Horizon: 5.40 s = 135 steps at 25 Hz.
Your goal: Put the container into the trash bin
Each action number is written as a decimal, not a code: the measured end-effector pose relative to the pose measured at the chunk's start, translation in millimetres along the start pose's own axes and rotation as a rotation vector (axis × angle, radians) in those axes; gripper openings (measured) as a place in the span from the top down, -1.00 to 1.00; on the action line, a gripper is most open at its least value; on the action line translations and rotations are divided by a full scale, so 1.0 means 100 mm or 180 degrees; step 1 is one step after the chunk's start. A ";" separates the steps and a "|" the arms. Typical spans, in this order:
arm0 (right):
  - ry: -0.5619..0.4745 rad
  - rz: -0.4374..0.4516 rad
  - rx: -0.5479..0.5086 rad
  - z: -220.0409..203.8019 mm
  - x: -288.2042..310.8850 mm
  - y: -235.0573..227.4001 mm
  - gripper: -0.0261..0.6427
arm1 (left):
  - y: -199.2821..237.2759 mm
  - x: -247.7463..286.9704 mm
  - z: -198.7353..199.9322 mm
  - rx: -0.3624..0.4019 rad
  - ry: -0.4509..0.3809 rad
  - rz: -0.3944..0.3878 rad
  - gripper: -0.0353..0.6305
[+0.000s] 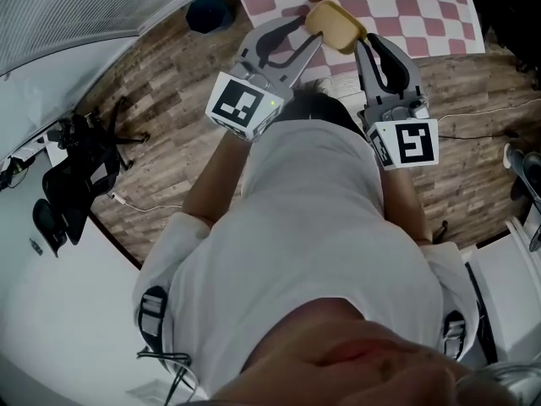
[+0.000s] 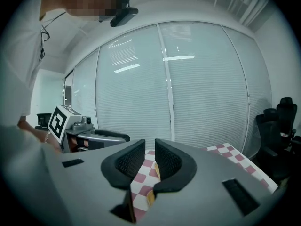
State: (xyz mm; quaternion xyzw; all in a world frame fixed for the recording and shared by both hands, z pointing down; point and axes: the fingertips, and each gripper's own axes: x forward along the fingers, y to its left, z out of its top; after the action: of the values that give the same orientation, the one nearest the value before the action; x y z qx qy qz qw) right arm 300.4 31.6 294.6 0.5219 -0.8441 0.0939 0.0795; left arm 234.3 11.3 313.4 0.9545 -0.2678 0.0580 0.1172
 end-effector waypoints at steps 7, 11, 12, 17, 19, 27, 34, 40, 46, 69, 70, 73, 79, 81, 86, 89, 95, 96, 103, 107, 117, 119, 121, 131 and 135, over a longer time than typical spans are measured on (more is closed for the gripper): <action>0.0249 -0.0252 0.0129 -0.52 0.03 -0.26 0.59 | 0.15 0.20 -0.55 -0.0094 0.0248 0.0052 0.53; 0.0432 -0.0439 0.0257 -0.90 0.09 -0.47 0.56 | 0.28 0.35 -0.89 -0.0087 0.0399 0.0091 0.54; 0.0471 -0.0476 0.0290 -1.00 0.11 -0.51 0.56 | 0.31 0.39 -0.99 -0.0085 0.0445 0.0092 0.54; 0.0650 -0.0591 0.0522 -1.53 0.13 -0.67 0.51 | 0.39 0.57 -1.48 -0.0189 0.0639 0.0060 0.53; 0.0741 -0.0642 0.0608 -1.76 0.14 -0.74 0.47 | 0.42 0.64 -1.69 -0.0228 0.0736 0.0037 0.48; 0.1000 -0.0761 0.0943 -2.51 0.23 -0.87 0.39 | 0.65 0.83 -2.26 -0.0429 0.0850 0.0096 0.35; 0.1137 -0.0832 0.1126 -2.92 0.31 -0.94 0.36 | 0.81 0.95 -2.52 -0.0524 0.0888 0.0222 0.23; 0.1186 -0.0791 0.1215 -3.10 0.39 -0.95 0.36 | 0.81 1.02 -2.67 -0.0573 0.0962 0.0203 0.23; 0.1218 -0.0775 0.1176 -3.12 0.41 -1.02 0.36 | 0.72 1.12 -2.67 -0.0599 0.0966 0.0108 0.24; 0.0753 -0.0709 0.0557 -1.80 0.42 -1.23 0.39 | 0.42 0.86 -1.61 -0.0520 0.0692 0.0237 0.24; 0.0723 -0.0693 0.0523 -1.70 0.43 -1.23 0.39 | 0.42 0.84 -1.53 -0.0510 0.0666 0.0261 0.24; 0.0618 -0.0639 0.0415 -1.39 0.45 -1.23 0.39 | 0.42 0.78 -1.25 -0.0484 0.0567 0.0344 0.24; 0.0410 -0.0544 0.0234 -0.83 0.40 -1.19 0.42 | 0.39 0.67 -0.70 -0.0393 0.0332 0.0536 0.24; 0.0341 -0.0527 0.0187 -0.66 0.37 -1.18 0.44 | 0.37 0.63 -0.55 -0.0367 0.0273 0.0583 0.24; 0.0230 -0.0465 0.0073 -0.35 0.30 -1.13 0.50 | 0.31 0.53 -0.28 -0.0346 0.0169 0.0705 0.25; 0.0120 -0.0459 -0.0008 -0.12 0.28 -1.14 0.51 | 0.27 0.51 -0.08 -0.0299 0.0082 0.0743 0.25; -0.0086 -0.0469 -0.0136 0.26 0.13 -1.11 0.58 | 0.12 0.40 0.28 -0.0204 -0.0101 0.0829 0.25; -0.0113 -0.0467 -0.0156 0.31 0.10 -1.09 0.59 | 0.10 0.37 0.34 -0.0194 -0.0124 0.0845 0.25; -0.0274 -0.0473 -0.0299 0.63 -0.10 -0.99 0.70 | -0.07 0.19 0.60 -0.0129 -0.0220 0.0911 0.25; -0.0327 -0.0478 -0.0349 0.72 -0.11 -0.97 0.73 | -0.11 0.15 0.63 -0.0132 -0.0250 0.0925 0.25; -0.0406 -0.0234 -0.0416 0.78 -0.10 -0.78 0.75 | -0.20 -0.10 0.61 -0.0167 -0.0316 0.1180 0.25; -0.0416 -0.0146 -0.0437 0.78 -0.07 -0.71 0.75 | -0.21 -0.17 0.59 -0.0187 -0.0342 0.1277 0.25; -0.0411 -0.0043 -0.0443 0.76 -0.03 -0.63 0.75 | -0.21 -0.27 0.55 -0.0202 -0.0355 0.1381 0.25; -0.0425 0.0598 -0.0469 0.77 0.31 0.03 0.75 | -0.08 -0.94 0.48 -0.0289 -0.0466 0.2031 0.25; -0.0444 0.0950 -0.0504 0.79 0.48 0.48 0.75 | -0.02 -1.37 0.43 -0.0324 -0.0528 0.2389 0.25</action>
State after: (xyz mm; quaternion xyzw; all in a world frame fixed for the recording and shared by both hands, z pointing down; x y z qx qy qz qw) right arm 233.5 -8.0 225.1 0.3882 -0.9204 0.0016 0.0468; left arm 120.9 70.1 247.9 0.7846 -0.6096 0.0061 0.1131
